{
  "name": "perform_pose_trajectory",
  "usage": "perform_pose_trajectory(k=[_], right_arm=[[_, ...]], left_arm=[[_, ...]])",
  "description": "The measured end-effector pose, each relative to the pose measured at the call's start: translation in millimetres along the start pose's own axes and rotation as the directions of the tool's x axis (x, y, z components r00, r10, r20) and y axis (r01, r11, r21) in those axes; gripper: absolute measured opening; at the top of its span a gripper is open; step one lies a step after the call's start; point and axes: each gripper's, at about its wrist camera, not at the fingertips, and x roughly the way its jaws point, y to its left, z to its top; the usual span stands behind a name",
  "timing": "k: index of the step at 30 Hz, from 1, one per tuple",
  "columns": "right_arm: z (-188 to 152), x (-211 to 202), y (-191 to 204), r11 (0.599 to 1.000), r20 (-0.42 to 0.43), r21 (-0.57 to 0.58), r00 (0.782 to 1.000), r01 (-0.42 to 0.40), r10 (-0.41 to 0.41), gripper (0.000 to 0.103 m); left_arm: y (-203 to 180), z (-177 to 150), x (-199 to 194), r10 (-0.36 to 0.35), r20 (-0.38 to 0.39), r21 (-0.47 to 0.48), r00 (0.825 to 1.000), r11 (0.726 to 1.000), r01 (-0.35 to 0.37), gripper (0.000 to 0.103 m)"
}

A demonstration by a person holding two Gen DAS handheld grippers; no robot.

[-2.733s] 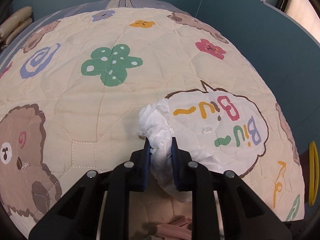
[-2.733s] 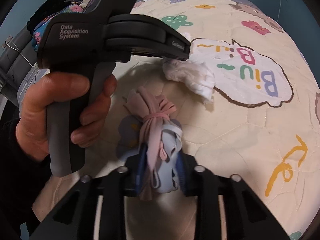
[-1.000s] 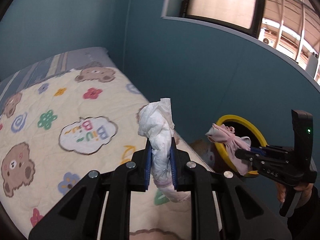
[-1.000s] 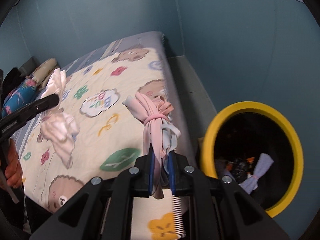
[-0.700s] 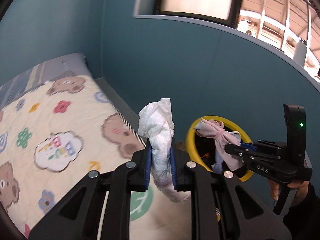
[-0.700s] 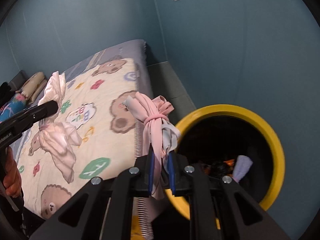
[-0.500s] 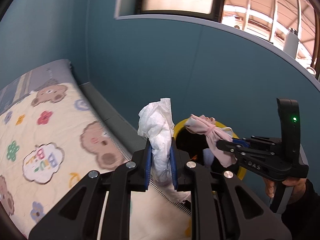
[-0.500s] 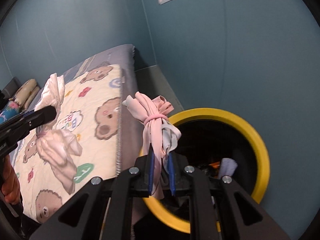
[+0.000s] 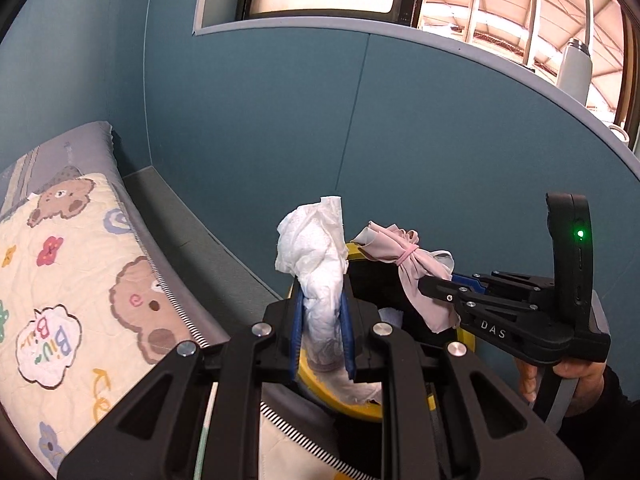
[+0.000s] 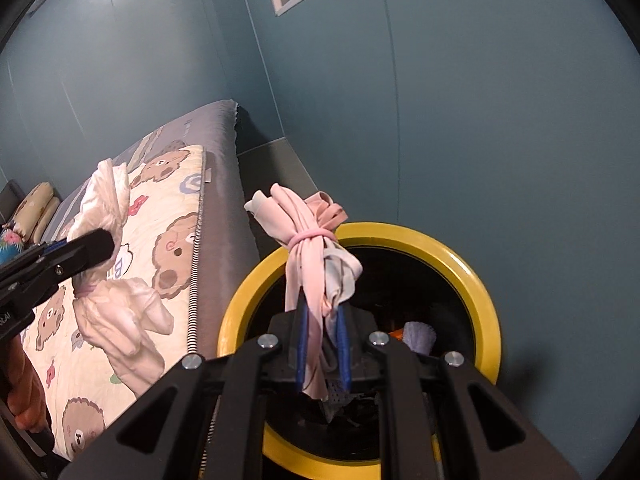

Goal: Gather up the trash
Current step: 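Carry white tissue and pink cloth bundle to the yellow bin, then open both tools over the bin to drop tissue and cloth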

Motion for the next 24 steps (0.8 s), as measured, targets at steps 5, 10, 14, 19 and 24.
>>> perform_pose_trajectory(k=[5, 10, 14, 19, 24], right_arm=[[4, 3, 3, 1.000, 0.012, 0.000, 1.000, 0.018, -0.018, 0.012], [8, 7, 4, 1.000, 0.014, -0.004, 1.000, 0.026, -0.026, 0.012], [10, 13, 2, 1.000, 0.003, -0.002, 1.000, 0.030, -0.030, 0.012], [12, 20, -1, 0.999, -0.013, 0.004, 0.999, 0.036, -0.036, 0.012], [17, 38, -9, 0.999, -0.053, 0.041, 0.998, 0.024, -0.022, 0.012]], left_arm=[[-2, 2, 17, -0.003, -0.008, -0.016, 1.000, 1.000, 0.003, 0.016], [0, 2, 30, -0.001, -0.015, -0.034, 1.000, 0.999, 0.001, 0.016], [0, 2, 45, -0.006, -0.030, -0.057, 1.000, 0.998, 0.004, 0.016], [2, 2, 61, -0.009, -0.050, -0.071, 0.999, 0.997, 0.005, 0.016], [1, -3, 77, -0.016, -0.075, -0.079, 0.997, 0.997, 0.010, 0.016]])
